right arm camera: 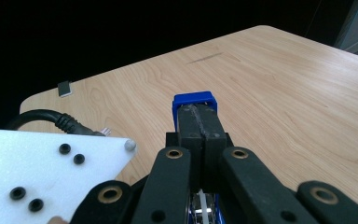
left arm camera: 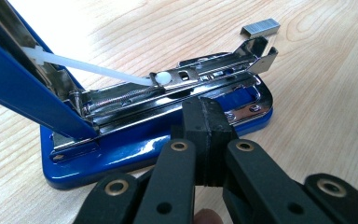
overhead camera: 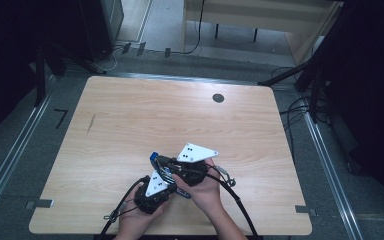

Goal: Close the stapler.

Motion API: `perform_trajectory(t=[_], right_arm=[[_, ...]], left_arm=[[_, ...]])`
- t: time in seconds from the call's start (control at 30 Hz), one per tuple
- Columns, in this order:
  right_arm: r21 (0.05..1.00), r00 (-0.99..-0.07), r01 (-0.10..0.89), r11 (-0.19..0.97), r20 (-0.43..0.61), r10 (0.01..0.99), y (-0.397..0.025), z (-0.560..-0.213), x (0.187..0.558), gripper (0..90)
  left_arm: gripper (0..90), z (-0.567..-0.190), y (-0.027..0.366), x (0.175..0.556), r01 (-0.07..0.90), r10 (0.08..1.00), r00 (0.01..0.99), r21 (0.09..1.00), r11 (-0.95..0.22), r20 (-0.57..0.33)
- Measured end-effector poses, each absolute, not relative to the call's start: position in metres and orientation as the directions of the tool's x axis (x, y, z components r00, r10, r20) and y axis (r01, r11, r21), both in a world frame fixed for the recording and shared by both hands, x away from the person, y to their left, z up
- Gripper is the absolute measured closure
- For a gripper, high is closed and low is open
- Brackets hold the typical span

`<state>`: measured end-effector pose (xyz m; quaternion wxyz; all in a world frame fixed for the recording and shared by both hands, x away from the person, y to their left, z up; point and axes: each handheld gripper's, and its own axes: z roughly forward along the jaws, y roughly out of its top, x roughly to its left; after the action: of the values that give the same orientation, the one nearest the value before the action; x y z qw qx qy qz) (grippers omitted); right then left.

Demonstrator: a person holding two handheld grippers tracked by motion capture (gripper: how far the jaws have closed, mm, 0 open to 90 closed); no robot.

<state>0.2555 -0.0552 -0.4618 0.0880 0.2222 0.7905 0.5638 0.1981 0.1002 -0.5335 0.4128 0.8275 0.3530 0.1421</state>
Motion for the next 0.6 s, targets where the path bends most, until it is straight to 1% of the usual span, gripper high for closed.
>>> perform_trajectory(t=[0.37, 0.53, 0.6], right_arm=[[0.932, -0.887, 0.251, 0.261, 0.114, 0.447, -0.049, -0.463, 0.259, 90.0], [0.919, -0.888, 0.25, 0.306, 0.091, 0.452, -0.043, -0.469, 0.259, 90.0], [0.918, -0.886, 0.256, 0.302, 0.098, 0.452, -0.042, -0.472, 0.259, 90.0]], left_arm=[[90.0, -0.533, 0.1, 0.198, 0.465, 0.7, 0.712, 0.784, -0.411, -0.055], [90.0, -0.533, 0.1, 0.198, 0.464, 0.7, 0.712, 0.784, -0.412, -0.054], [90.0, -0.533, 0.1, 0.198, 0.464, 0.699, 0.713, 0.784, -0.413, -0.055]])
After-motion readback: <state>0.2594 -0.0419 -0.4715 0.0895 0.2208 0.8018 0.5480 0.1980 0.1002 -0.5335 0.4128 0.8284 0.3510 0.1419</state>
